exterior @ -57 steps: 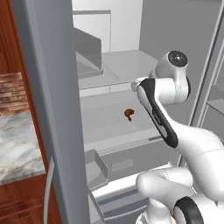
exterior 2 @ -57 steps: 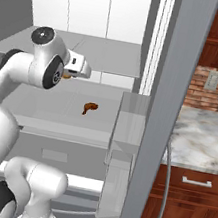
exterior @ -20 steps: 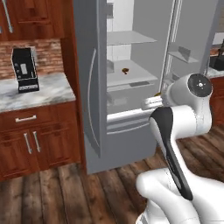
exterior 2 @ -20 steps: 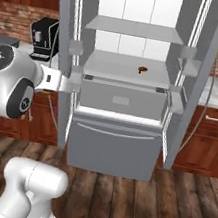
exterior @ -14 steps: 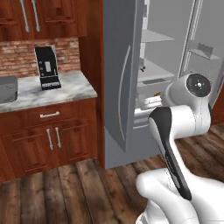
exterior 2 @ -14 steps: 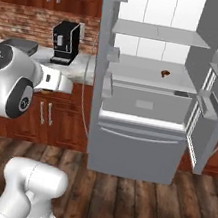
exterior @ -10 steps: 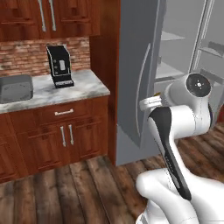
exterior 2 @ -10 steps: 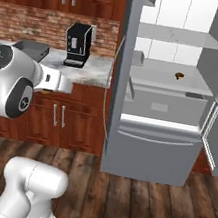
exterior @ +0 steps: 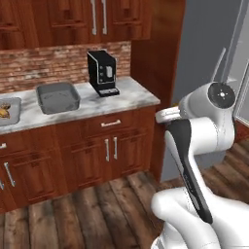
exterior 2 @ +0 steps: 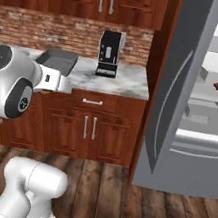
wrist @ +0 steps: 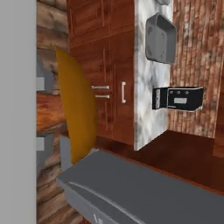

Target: Place one mushroom and one chicken drumstick in each tupperware on the nearby counter, to pack two identical lunches.

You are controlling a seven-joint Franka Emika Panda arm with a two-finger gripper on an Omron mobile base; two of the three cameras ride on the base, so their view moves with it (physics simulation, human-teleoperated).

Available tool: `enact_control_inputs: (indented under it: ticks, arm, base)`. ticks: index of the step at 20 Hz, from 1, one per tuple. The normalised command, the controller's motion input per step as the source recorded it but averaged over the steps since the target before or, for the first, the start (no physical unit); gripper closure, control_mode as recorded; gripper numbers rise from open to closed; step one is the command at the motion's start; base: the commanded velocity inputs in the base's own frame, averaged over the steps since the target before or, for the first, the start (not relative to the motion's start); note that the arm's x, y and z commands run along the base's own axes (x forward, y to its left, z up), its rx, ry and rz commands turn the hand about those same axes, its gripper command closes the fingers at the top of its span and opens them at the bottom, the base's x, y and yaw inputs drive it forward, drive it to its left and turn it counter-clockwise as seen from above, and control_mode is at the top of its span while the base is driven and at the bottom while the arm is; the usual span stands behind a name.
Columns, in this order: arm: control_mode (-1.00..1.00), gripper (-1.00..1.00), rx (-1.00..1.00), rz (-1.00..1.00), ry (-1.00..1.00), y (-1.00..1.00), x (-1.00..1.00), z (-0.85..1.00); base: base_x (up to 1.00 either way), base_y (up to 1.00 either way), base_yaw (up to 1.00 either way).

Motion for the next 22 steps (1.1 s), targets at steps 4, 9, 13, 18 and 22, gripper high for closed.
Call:
enact_control_inputs:
  ticks: [4,9,13,18,22]
  arm:
    - [1.0,1.0,0.0,0.0,0.0,0.0,0.0,0.0]
    - [1.0,1.0,0.0,0.0,0.0,0.0,0.0,0.0]
    - [1.0,1.0,0.0,0.0,0.0,0.0,0.0,0.0]
    - [1.0,1.0,0.0,0.0,0.0,0.0,0.0,0.0]
    - [1.0,1.0,0.0,0.0,0.0,0.0,0.0,0.0]
  base:
    - [0.95,1.0,0.0]
    - [1.0,1.0,0.0]
    - [1.0,0.98,0.0]
    - [1.0,0.84,0.0]
    - [0.81,0.09,0.01]
